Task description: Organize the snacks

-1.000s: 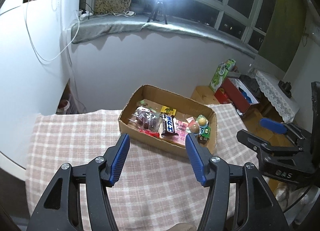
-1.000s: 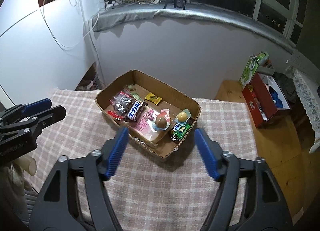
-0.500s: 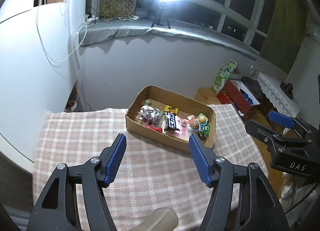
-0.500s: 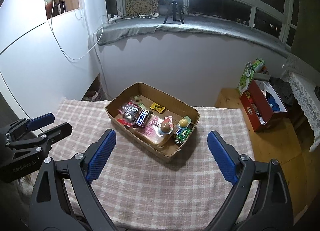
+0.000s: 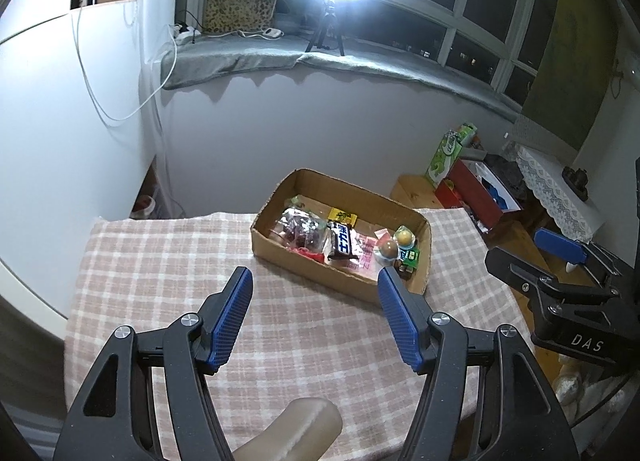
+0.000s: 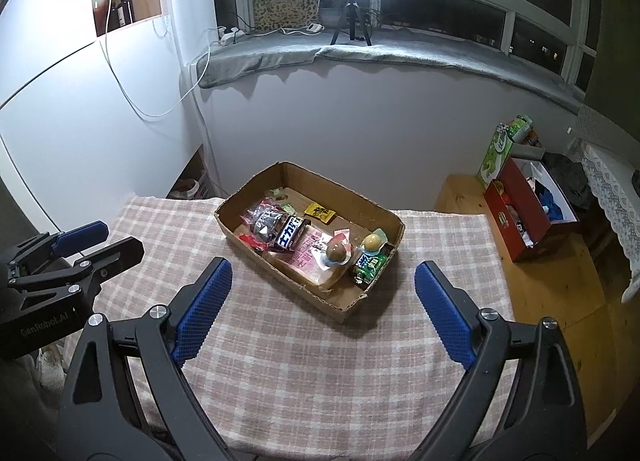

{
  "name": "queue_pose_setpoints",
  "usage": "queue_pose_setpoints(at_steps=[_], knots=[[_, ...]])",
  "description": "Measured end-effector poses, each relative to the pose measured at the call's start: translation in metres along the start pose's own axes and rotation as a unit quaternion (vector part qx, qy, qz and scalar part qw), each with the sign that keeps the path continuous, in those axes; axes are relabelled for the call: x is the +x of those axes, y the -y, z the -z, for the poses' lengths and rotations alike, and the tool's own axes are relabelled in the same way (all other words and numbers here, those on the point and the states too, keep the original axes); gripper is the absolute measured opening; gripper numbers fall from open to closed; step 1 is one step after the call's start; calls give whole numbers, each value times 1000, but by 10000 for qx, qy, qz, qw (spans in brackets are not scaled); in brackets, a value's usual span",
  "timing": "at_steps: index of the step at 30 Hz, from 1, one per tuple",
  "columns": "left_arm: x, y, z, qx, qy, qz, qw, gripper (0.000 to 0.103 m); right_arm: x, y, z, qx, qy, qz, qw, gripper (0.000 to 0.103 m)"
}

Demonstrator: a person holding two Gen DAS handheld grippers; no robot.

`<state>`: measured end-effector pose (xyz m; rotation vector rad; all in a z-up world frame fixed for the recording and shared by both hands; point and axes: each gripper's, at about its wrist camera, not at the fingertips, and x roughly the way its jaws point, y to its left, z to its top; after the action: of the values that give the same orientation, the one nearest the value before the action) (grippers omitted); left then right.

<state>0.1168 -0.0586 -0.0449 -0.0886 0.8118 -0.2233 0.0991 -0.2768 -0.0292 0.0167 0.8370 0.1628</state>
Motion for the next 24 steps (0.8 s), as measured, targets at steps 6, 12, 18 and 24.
queue_pose_setpoints(at_steps=[6, 12, 18, 24], knots=[[-1, -1, 1, -64, -10, 33, 10000, 65, -1, -1, 1, -6, -2, -2, 10000, 95], [-3, 0, 3, -92, -10, 19, 10000, 65, -1, -3, 5, -43, -12, -20, 10000, 95], [-2, 1, 4, -120, -49, 40, 9999, 65, -1, -2, 4, -37, 0, -16, 10000, 95], [-1, 4, 5, -95, -90, 14, 9999, 65, 0, -3, 5, -42, -26, -26, 10000, 95]])
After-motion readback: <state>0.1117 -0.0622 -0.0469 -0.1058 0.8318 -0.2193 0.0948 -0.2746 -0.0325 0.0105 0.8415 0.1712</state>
